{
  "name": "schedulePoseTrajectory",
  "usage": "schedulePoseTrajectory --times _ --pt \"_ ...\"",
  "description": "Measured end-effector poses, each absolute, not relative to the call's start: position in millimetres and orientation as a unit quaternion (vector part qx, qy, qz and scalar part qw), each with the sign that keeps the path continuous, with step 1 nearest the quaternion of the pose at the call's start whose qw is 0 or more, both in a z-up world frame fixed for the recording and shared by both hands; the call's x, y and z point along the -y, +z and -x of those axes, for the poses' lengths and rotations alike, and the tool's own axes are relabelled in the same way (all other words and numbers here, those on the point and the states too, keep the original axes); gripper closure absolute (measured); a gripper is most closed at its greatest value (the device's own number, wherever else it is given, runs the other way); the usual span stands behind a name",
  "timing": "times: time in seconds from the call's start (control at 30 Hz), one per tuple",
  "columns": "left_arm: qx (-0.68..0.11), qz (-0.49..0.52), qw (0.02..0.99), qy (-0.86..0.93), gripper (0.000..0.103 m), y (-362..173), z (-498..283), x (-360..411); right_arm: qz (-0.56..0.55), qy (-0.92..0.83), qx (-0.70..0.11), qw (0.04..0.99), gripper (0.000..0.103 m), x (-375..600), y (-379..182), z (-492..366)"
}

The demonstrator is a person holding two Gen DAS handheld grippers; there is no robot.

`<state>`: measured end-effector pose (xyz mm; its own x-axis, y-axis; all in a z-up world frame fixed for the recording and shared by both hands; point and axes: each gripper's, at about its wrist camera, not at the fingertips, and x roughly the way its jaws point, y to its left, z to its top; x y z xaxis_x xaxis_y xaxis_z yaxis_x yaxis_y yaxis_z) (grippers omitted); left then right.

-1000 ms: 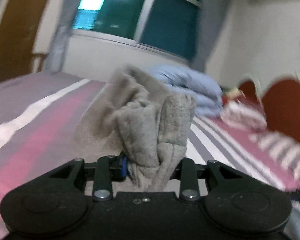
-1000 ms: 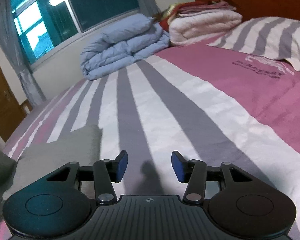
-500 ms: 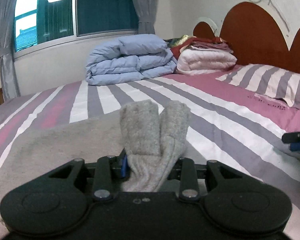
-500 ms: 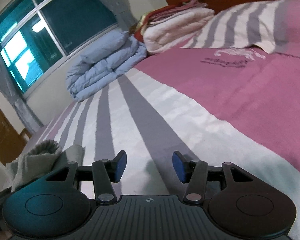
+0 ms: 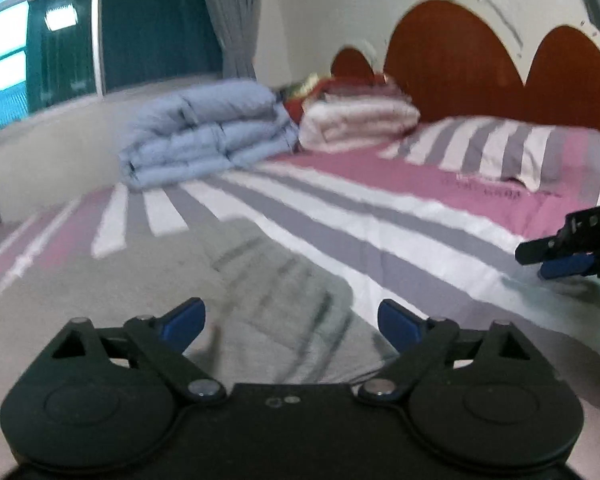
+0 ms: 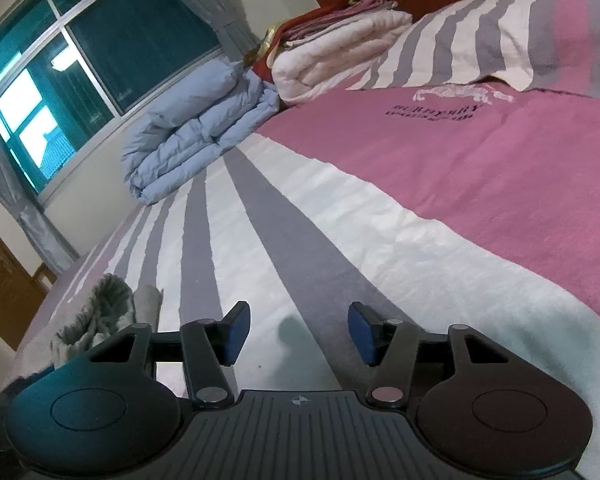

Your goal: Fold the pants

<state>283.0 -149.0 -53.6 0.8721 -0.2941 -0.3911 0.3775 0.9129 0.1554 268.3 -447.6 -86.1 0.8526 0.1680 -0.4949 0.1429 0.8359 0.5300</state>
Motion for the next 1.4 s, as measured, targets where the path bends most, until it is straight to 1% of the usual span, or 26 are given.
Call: schedulePoseTrajectory --times 0.1,0.2,0.27,0.3,0.33,0.4,0.47,0.6,0.67,0.73,0.77,0.8,0.83,0.9,0.97,1.0,1.03,1.1,1.17,1.2,1.23,1.33,1.4 --pt "-0.162 -0.118 0.968 -0.148 0.014 -42.3 -268.0 114.5 -0.284 0.032 -0.270 0.919 0.048 440.2 -80.1 -267.0" --pt "-0.161 -0.103 0.976 -0.104 0.011 -37.1 -242.0 52.4 -0.265 0.058 -0.265 0.925 0.048 423.4 -71.7 -267.0" --pt "-0.176 -0.084 0.978 -0.070 0.012 -40.0 -219.8 9.1 -0.255 0.061 -0.263 0.928 0.047 412.2 -68.3 -267.5" --pt "-0.187 -0.075 0.978 -0.054 0.012 -44.1 -209.5 -9.4 -0.254 0.062 -0.264 0.928 0.044 406.8 -67.3 -268.1" --pt "-0.196 -0.070 0.977 -0.040 0.012 -47.8 -202.8 -22.0 -0.257 0.066 -0.265 0.927 0.041 401.6 -66.7 -268.8" --pt "-0.216 -0.037 0.975 -0.016 0.014 -51.8 -199.7 -42.1 -0.261 0.074 -0.268 0.924 0.039 391.0 -65.6 -269.8" --pt "-0.219 -0.014 0.976 0.003 0.016 -53.5 -202.0 -51.6 -0.262 0.087 -0.274 0.921 0.039 378.4 -63.6 -269.7" --pt "-0.237 -0.004 0.971 0.018 0.021 -62.9 -211.2 -53.0 -0.254 0.107 -0.276 0.921 0.039 355.7 -59.6 -265.1" --pt "-0.250 -0.002 0.968 0.024 0.022 -66.2 -217.9 -53.6 -0.250 0.118 -0.279 0.920 0.039 346.3 -59.5 -264.8" --pt "-0.270 -0.003 0.963 0.027 0.020 -72.7 -227.9 -58.1 -0.248 0.117 -0.285 0.918 0.039 339.4 -61.5 -265.7" --pt "-0.281 -0.006 0.959 0.027 0.021 -77.0 -232.0 -62.3 -0.247 0.115 -0.288 0.918 0.039 337.3 -62.9 -266.7" --pt "-0.277 0.003 0.961 0.026 0.025 -75.8 -235.4 -66.7 -0.246 0.113 -0.291 0.918 0.039 335.8 -64.6 -268.1" --pt "-0.270 0.017 0.962 0.031 0.026 -73.0 -232.2 -72.8 -0.243 0.110 -0.294 0.918 0.039 334.7 -65.7 -269.5" --pt "-0.259 0.036 0.964 0.043 0.025 -71.3 -218.7 -84.9 -0.241 0.108 -0.297 0.917 0.039 333.3 -66.7 -271.3" --pt "-0.277 0.039 0.959 0.044 0.025 -74.3 -213.4 -89.6 -0.241 0.108 -0.293 0.919 0.039 332.6 -66.8 -270.5" --pt "-0.277 0.044 0.959 0.049 0.032 -73.1 -212.2 -92.9 -0.243 0.115 -0.291 0.918 0.039 332.8 -67.1 -272.3" --pt "-0.275 0.050 0.958 0.064 0.035 -70.6 -211.0 -97.4 -0.246 0.126 -0.289 0.917 0.038 331.6 -67.2 -273.8" --pt "-0.266 0.085 0.958 0.065 0.028 -67.9 -206.1 -110.4 -0.257 0.150 -0.279 0.913 0.039 328.1 -67.0 -275.1" --pt "-0.256 0.113 0.958 0.068 0.026 -66.2 -202.1 -119.8 -0.283 0.186 -0.271 0.901 0.039 323.2 -68.7 -280.1" --pt "-0.250 0.122 0.958 0.065 0.019 -65.4 -200.7 -121.7 -0.288 0.192 -0.274 0.897 0.039 319.5 -69.4 -284.0" --pt "-0.245 0.128 0.959 0.063 0.016 -64.9 -200.3 -122.7 -0.289 0.196 -0.277 0.895 0.039 315.5 -70.4 -289.4" --pt "-0.236 0.124 0.961 0.074 0.015 -65.4 -203.6 -121.8 -0.305 0.208 -0.291 0.883 0.039 303.2 -78.4 -312.0" --pt "-0.228 0.121 0.962 0.091 0.009 -65.7 -207.9 -123.6 -0.319 0.209 -0.310 0.871 0.039 295.4 -88.0 -328.3"
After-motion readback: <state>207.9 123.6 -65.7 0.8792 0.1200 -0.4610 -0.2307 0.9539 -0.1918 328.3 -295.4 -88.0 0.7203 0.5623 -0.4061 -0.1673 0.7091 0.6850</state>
